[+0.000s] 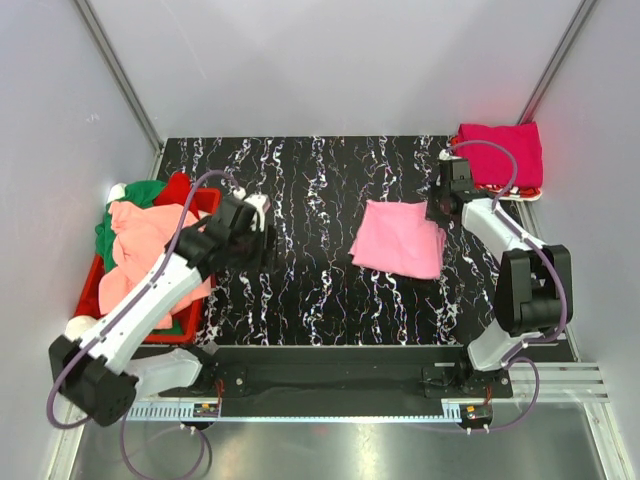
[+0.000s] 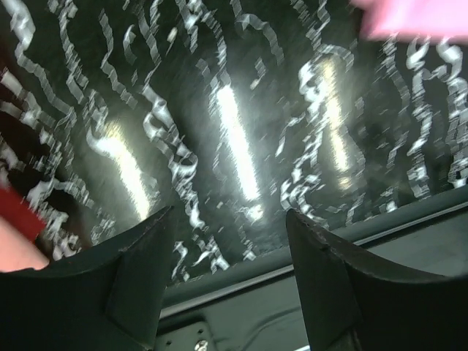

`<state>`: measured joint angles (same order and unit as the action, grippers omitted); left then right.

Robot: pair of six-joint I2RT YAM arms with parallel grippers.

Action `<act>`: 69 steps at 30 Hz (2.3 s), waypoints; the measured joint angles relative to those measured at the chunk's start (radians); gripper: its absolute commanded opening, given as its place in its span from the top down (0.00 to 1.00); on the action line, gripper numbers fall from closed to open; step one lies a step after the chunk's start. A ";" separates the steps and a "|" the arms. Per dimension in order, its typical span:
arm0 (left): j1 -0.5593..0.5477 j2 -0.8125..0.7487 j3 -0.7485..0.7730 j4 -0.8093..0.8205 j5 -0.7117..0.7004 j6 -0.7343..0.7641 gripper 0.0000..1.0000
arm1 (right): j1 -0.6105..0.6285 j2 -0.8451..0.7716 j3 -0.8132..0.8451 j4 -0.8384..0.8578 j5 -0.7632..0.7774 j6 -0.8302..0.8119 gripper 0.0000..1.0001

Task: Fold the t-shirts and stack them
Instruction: Neatly place the folded tshirt to the corner

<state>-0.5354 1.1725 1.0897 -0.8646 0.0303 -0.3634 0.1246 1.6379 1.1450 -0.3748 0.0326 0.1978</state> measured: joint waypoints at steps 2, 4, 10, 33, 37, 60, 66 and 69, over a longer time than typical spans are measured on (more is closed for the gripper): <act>0.000 -0.071 -0.064 -0.009 -0.026 0.006 0.35 | -0.005 0.014 0.041 -0.034 0.095 -0.058 1.00; 0.002 -0.109 -0.111 -0.005 -0.047 0.013 0.36 | -0.017 0.049 0.094 -0.054 0.156 -0.111 1.00; 0.006 -0.154 -0.158 0.020 -0.073 0.029 0.36 | -0.066 0.161 0.234 -0.032 0.291 -0.301 1.00; 0.006 -0.082 -0.163 0.058 -0.077 0.050 0.38 | -0.210 0.412 0.806 0.087 0.365 -0.719 1.00; 0.006 -0.072 -0.163 0.059 -0.076 0.051 0.38 | -0.217 0.435 0.869 0.097 0.365 -0.755 1.00; 0.006 -0.042 -0.167 0.067 -0.072 0.052 0.39 | -0.311 0.547 1.007 0.128 0.260 -0.778 1.00; 0.006 -0.023 -0.167 0.070 -0.072 0.052 0.39 | -0.351 0.687 1.082 0.180 0.211 -0.738 1.00; 0.006 -0.013 -0.167 0.070 -0.072 0.052 0.39 | -0.368 0.773 1.122 0.204 0.191 -0.711 1.00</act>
<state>-0.5289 1.1595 0.9222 -0.7944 -0.0414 -0.3111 -0.2436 2.4107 2.2673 -0.1703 0.2237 -0.5133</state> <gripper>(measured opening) 0.612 0.033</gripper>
